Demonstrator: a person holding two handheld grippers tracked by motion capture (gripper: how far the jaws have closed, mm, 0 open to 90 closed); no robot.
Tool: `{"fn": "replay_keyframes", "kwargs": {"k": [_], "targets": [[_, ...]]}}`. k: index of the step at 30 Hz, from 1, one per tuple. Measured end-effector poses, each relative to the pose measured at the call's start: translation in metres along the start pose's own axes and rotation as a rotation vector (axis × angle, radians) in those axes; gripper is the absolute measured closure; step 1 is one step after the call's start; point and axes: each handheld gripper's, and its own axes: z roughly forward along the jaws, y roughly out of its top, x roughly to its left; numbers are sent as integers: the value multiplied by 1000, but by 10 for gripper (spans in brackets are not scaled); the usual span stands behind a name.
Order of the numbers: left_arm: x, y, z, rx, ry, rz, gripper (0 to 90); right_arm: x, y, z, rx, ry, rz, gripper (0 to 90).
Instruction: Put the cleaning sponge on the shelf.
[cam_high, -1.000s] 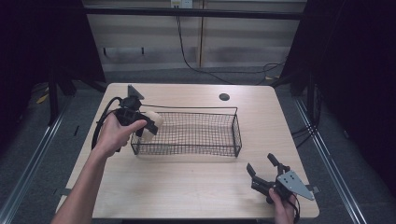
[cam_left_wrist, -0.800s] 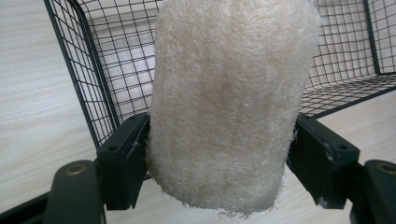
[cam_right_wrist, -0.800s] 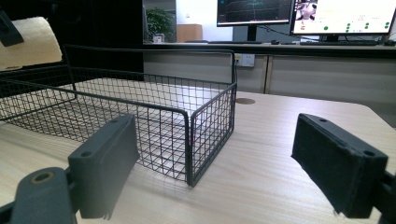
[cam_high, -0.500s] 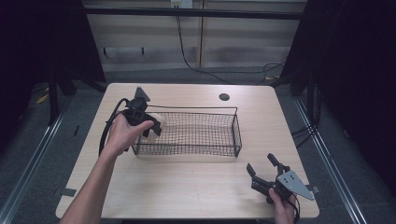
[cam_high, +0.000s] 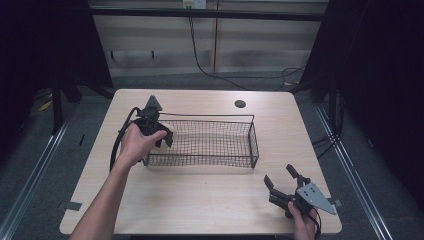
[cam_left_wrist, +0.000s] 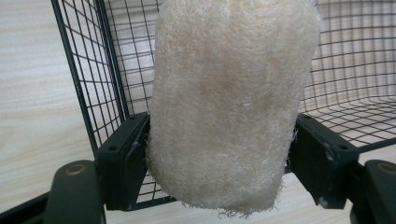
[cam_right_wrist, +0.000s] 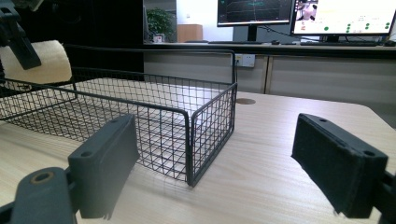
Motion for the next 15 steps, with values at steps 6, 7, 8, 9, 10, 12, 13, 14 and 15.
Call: {"fn": "replay_keyframes", "kwargs": {"k": [6, 7, 8, 9, 10, 12, 13, 14, 15], "targets": [[2, -1, 13, 19, 11, -20, 263, 0, 0, 0, 0, 2, -1, 138], [2, -1, 13, 19, 11, -20, 263, 0, 0, 0, 0, 2, -1, 138], [3, 0, 15, 21, 15, -13, 263, 0, 0, 0, 0, 2, -1, 138], [3, 0, 16, 26, 18, -7, 262, 0, 0, 0, 1, 2, -2, 138], [3, 0, 16, 26, 18, -7, 262, 0, 0, 0, 1, 2, -1, 138], [4, -1, 18, 26, 12, -9, 262, 0, 0, 0, 1, 2, -3, 138], [4, -1, 18, 26, 12, -9, 263, 0, 0, 0, 1, 2, -3, 138], [4, -1, 20, 27, 14, -22, 262, 0, 0, 1, 2, 2, -6, 138], [5, -1, 21, 26, 10, -28, 262, 0, 0, 1, 1, 2, -5, 138]]}}
